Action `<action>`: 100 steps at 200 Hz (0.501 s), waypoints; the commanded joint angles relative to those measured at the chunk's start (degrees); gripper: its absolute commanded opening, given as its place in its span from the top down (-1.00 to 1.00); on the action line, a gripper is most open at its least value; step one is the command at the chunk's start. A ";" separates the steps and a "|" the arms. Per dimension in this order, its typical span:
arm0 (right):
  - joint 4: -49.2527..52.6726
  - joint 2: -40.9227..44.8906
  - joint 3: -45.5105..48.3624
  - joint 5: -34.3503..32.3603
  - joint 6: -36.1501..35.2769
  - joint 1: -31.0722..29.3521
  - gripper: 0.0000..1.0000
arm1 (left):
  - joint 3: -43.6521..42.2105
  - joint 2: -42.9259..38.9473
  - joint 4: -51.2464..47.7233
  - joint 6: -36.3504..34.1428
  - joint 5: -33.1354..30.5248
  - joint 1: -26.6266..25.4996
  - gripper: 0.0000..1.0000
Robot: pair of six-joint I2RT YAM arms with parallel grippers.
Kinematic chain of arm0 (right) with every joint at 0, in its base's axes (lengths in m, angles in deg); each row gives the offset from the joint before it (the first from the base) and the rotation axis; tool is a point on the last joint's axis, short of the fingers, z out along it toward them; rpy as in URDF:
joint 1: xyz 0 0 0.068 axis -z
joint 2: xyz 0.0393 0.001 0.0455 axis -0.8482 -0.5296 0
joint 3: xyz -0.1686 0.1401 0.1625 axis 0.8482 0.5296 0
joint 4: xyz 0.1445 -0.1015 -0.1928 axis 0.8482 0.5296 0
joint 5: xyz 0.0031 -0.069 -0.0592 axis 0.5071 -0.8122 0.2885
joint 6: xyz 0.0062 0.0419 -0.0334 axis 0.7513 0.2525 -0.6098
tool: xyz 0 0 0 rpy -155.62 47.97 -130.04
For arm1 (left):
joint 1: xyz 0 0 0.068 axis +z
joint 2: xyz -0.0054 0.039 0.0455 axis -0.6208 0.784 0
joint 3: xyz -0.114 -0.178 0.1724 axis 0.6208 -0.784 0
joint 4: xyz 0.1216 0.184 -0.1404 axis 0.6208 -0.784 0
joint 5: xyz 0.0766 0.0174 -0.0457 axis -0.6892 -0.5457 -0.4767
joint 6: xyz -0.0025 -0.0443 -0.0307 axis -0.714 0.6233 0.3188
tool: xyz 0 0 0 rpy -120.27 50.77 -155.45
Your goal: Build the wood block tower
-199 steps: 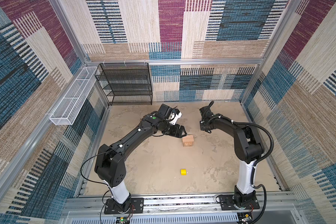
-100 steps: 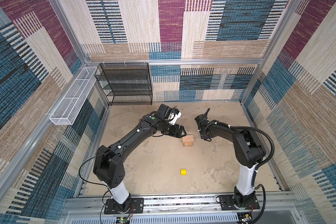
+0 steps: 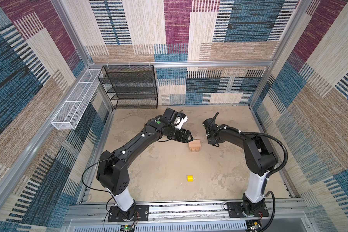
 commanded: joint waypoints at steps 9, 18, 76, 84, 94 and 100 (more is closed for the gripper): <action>-1.57 0.62 1.10 0.03 0.34 0.38 0.17 | -0.25 -0.50 -0.41 0.04 0.10 0.06 -0.68; -1.74 0.85 1.48 0.31 0.58 0.70 0.24 | -0.25 -0.51 -0.39 -0.04 0.02 0.07 -0.68; -7.83 8.32 7.57 11.27 0.01 4.04 0.73 | -0.28 -0.56 -0.39 0.04 -0.20 0.07 -0.68; -8.29 9.74 8.67 13.97 0.19 4.86 0.74 | -0.25 -0.60 -0.32 0.04 -0.16 0.07 -0.68; -9.32 12.04 10.69 18.51 0.52 5.88 0.74 | -0.30 -0.61 -0.38 0.04 -0.16 0.07 -0.68; -10.11 13.88 12.20 21.82 0.79 6.62 0.74 | -0.26 -0.65 -0.40 0.04 -0.23 0.00 -0.68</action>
